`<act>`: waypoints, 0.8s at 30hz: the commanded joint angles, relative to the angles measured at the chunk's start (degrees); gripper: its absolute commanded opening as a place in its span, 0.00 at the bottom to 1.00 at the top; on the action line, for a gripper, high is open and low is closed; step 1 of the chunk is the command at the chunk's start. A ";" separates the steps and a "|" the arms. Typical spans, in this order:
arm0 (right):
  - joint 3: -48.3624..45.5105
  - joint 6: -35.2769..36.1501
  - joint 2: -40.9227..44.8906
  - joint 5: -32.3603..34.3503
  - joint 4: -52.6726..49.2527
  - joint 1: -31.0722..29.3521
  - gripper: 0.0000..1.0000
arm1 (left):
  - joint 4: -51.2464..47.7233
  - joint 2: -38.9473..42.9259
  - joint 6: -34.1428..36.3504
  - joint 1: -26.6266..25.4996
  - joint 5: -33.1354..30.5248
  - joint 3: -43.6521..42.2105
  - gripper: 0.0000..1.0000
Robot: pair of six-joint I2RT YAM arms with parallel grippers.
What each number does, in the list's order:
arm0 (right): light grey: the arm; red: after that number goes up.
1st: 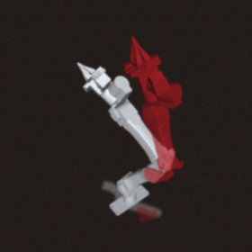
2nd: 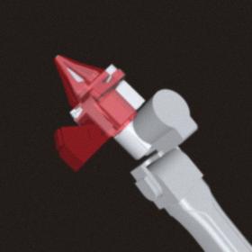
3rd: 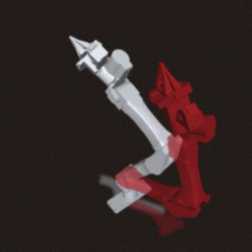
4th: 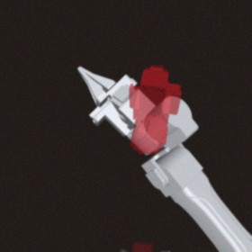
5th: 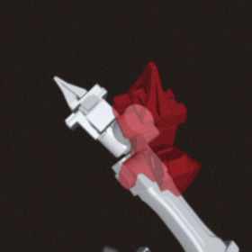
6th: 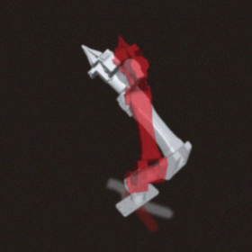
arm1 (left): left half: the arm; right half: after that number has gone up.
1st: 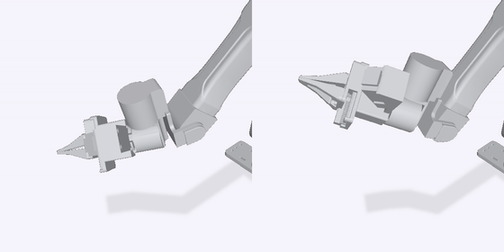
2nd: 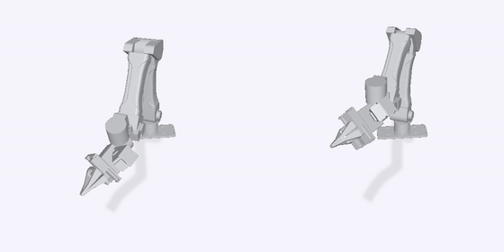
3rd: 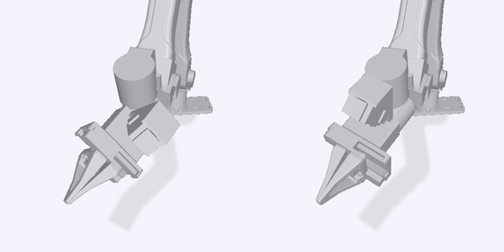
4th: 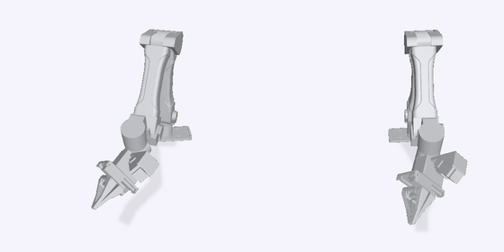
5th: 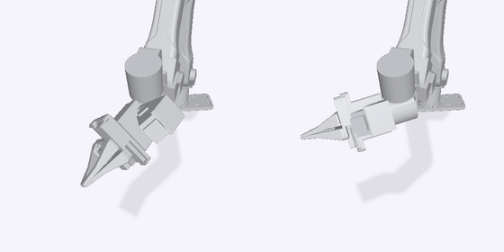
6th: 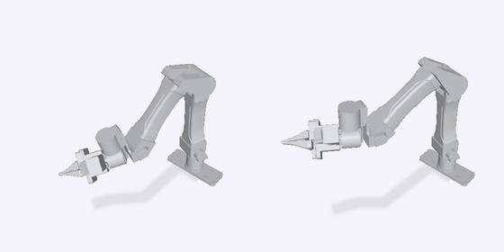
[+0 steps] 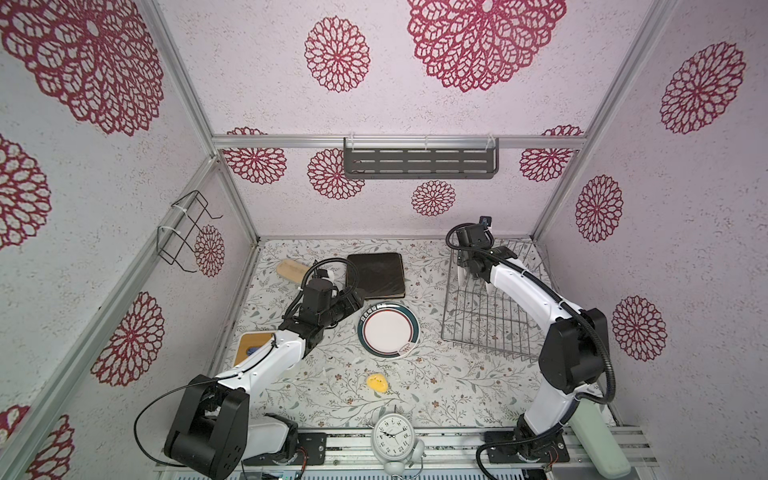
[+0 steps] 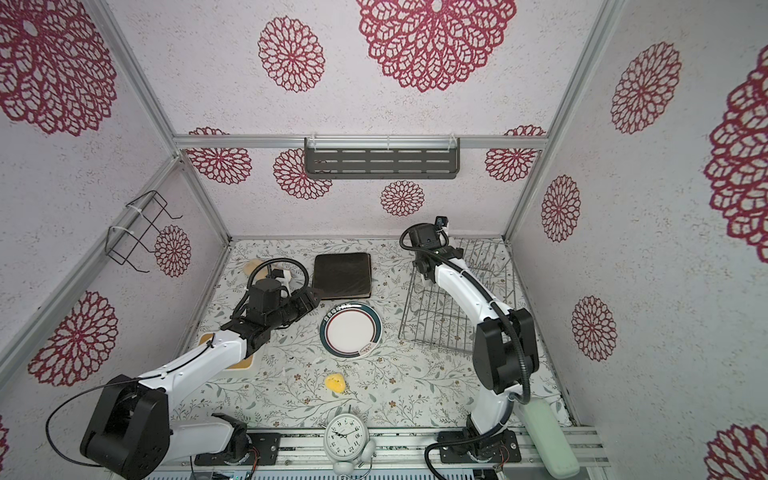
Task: Unload the plates from the dish rack
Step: 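Lower the plate with the left gripper while the right gripper returns to the rack, then close the right gripper on the next green-rimmed white plate in the rack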
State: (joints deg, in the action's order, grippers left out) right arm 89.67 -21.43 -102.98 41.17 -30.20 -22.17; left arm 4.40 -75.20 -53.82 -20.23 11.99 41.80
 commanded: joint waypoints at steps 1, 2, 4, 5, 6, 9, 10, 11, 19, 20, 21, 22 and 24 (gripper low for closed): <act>1.99 2.33 -1.02 7.44 -2.29 0.05 0.88 | 2.36 0.13 -0.23 0.29 0.98 1.46 0.64; 2.00 2.40 -1.60 8.46 -2.15 0.06 0.87 | 2.36 0.18 -0.32 0.30 0.94 1.51 0.64; 2.00 2.45 -2.43 9.76 -1.99 0.18 0.85 | 2.36 0.14 -0.32 0.34 1.09 1.58 0.64; 1.92 2.37 -2.88 10.47 -1.97 0.13 0.83 | 2.36 0.14 -0.32 0.27 1.19 1.53 0.64; 1.91 2.36 -3.23 10.97 -1.97 0.16 0.82 | 2.34 0.14 -0.39 0.32 1.20 1.53 0.65; 1.26 2.36 -4.02 10.91 -1.04 0.55 0.77 | 2.47 0.23 -0.62 0.23 1.36 1.50 0.65; 1.06 2.36 -4.35 10.61 -0.57 0.73 0.75 | 2.58 0.17 -0.71 0.25 1.39 1.44 0.65; 0.88 2.44 -4.71 10.42 -0.10 0.93 0.74 | 2.67 0.14 -0.76 0.19 1.53 1.42 0.65; 0.43 2.31 -6.99 10.54 1.26 2.23 0.65 | 2.69 0.40 -1.06 -0.11 1.56 1.27 0.65; 0.18 2.34 -7.20 10.30 1.66 2.38 0.63 | 2.71 0.40 -1.19 -0.13 1.51 1.27 0.65; -0.05 2.42 -7.29 10.05 2.07 2.53 0.61 | 2.78 0.40 -1.17 -0.12 1.51 1.31 0.65; -0.19 2.48 -7.39 9.90 2.32 2.60 0.60 | 2.80 0.41 -1.19 -0.24 1.63 1.35 0.65; -0.43 2.87 -7.52 9.68 2.83 2.74 0.56 | 2.79 0.45 -1.20 -0.32 1.47 1.34 0.65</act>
State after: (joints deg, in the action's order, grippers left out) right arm 89.17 -19.11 -111.24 49.45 -28.49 -19.75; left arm 5.34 -75.20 -55.13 -20.27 13.06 42.11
